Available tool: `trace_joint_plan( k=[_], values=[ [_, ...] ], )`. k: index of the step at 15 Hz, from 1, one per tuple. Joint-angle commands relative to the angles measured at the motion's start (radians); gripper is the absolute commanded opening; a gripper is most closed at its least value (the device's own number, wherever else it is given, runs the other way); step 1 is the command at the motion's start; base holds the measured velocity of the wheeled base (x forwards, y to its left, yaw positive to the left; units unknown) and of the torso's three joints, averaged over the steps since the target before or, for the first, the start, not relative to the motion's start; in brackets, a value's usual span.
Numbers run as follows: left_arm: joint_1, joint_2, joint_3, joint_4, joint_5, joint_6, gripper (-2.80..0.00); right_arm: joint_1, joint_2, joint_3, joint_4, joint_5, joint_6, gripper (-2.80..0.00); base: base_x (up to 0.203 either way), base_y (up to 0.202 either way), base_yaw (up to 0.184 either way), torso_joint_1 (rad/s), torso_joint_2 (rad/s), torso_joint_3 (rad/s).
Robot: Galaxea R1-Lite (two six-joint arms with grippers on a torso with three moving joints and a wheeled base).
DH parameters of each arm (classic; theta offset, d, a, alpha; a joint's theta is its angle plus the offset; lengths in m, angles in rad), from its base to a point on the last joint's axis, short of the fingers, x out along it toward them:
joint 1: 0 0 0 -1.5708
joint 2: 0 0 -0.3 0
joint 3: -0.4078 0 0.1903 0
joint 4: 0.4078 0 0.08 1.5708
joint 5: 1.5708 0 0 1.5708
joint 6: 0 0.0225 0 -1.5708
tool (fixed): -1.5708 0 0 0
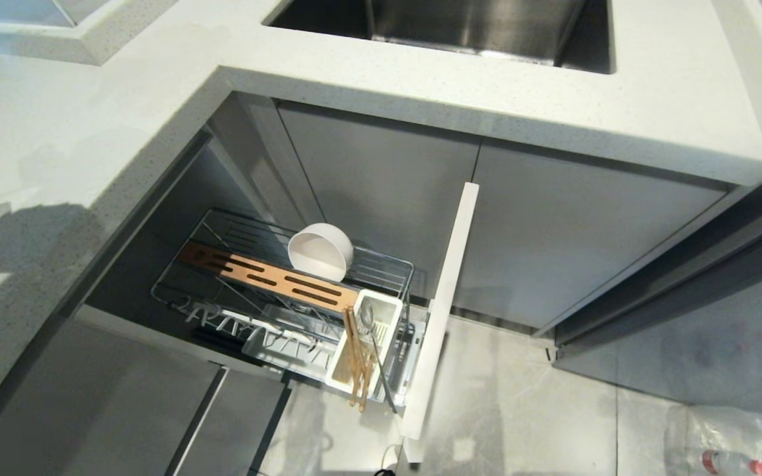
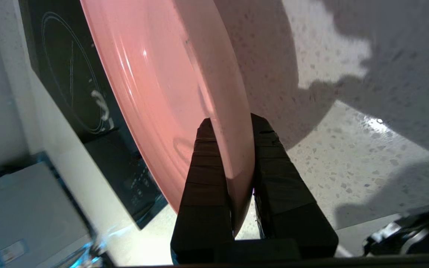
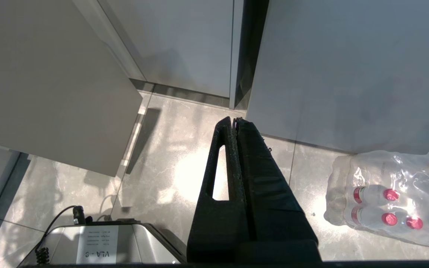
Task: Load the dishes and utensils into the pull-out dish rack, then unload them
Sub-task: Take the plate out of the cupboard
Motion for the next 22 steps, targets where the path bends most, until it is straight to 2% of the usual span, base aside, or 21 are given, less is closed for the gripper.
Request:
trace_joint_plan(
  k=[1, 6, 9, 13, 22],
  values=[
    [0.0, 0.039, 0.0, 0.026, 0.005, -0.002, -2.8, -0.001, 0.001, 0.002, 0.0, 0.0, 0.0, -2.8, 0.0, 0.0, 0.0, 0.0, 0.0, 0.0],
    [-0.003, 0.074, -0.001, 0.012, -0.001, -0.002, -2.8, 0.0, 0.001, 0.002, 0.0, 0.0, 0.0, -2.8, 0.0, 0.0, 0.0, 0.0, 0.0, 0.0],
    [-0.005, 0.092, -0.017, -0.001, -0.055, -0.002, -2.8, 0.001, 0.001, 0.002, 0.0, 0.0, 0.0, -2.8, 0.0, 0.0, 0.0, 0.0, 0.0, 0.0],
    [-0.006, 0.106, -0.017, -0.088, -0.056, 0.004, -2.8, -0.001, 0.001, 0.002, 0.0, 0.0, 0.0, -2.8, 0.0, 0.0, 0.0, 0.0, 0.0, 0.0],
    [-0.016, 0.1, -0.017, -0.094, -0.056, 0.004, -2.8, 0.001, 0.001, 0.002, 0.0, 0.0, 0.0, -2.8, 0.0, 0.0, 0.0, 0.0, 0.0, 0.0]
  ],
)
